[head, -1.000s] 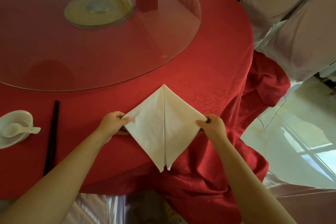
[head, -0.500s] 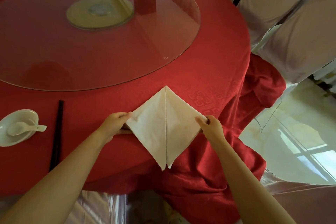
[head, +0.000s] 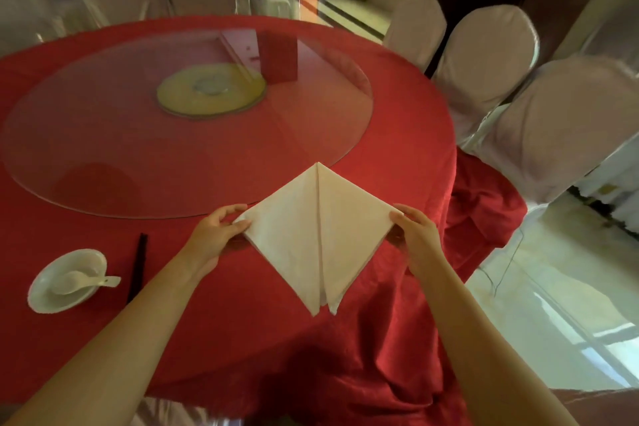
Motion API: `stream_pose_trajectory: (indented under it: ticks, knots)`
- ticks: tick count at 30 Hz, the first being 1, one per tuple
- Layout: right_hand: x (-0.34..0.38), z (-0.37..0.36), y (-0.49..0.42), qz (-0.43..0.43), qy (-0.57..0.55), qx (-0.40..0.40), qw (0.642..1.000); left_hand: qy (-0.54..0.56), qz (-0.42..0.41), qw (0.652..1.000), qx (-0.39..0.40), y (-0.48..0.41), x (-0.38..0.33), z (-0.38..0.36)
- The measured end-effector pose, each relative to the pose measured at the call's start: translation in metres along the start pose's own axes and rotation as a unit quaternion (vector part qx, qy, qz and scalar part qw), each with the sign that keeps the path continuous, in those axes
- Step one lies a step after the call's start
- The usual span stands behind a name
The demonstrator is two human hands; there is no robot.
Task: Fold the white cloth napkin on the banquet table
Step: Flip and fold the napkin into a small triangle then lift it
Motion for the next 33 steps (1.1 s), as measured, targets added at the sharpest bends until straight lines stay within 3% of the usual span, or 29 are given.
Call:
stream_pose_trajectory:
  ticks: [5,11,14,16,18,20,23,25,26,28,30,33]
  knots:
    - [0.058,-0.013,-0.001,-0.066,-0.135,0.045,0.988,0.078,-0.041,0.996,0.009,0.008,-0.063,0.000]
    - [0.121,-0.030,-0.002,-0.024,-0.135,0.109,0.984,0.090,-0.098,0.990,0.047,0.011,-0.127,0.001]
    - [0.148,-0.036,0.000,0.041,-0.047,0.183,0.981,0.043,-0.140,0.985,0.089,0.013,-0.150,0.006]
    - [0.164,-0.040,0.000,0.113,0.091,0.217,0.965,-0.081,-0.214,0.972,0.058,0.016,-0.164,0.010]
    - [0.179,-0.045,0.001,0.225,0.262,0.191,0.919,-0.208,-0.303,0.930,-0.019,0.021,-0.177,0.011]
    - [0.191,-0.051,0.001,0.330,0.368,0.152,0.856,-0.261,-0.355,0.895,-0.069,0.026,-0.188,0.011]
    - [0.199,-0.056,-0.001,0.372,0.394,0.143,0.828,-0.328,-0.399,0.852,-0.087,0.033,-0.201,0.013]
    - [0.203,-0.056,-0.007,0.336,0.373,0.155,0.851,-0.358,-0.417,0.832,-0.073,0.035,-0.207,0.016]
    - [0.203,-0.056,-0.009,0.294,0.337,0.170,0.878,-0.360,-0.409,0.836,-0.065,0.035,-0.208,0.019]
    - [0.200,-0.059,-0.011,0.178,0.209,0.223,0.935,-0.307,-0.340,0.888,-0.030,0.031,-0.206,0.026]
    - [0.190,-0.064,-0.009,0.100,0.100,0.260,0.955,-0.186,-0.260,0.947,0.032,0.031,-0.197,0.029]
    - [0.178,-0.072,-0.006,0.062,0.042,0.247,0.966,-0.034,-0.190,0.979,0.067,0.032,-0.182,0.027]
Point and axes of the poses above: each hand's wrist, its own y-axis away from the middle knuckle, its own z-axis out of the back of the hand, x = y × z, the point moved 3 cm from there along -y, towards the middle knuckle, and after that the axes turned 7 degrees about -x, right-handed, at the moved point
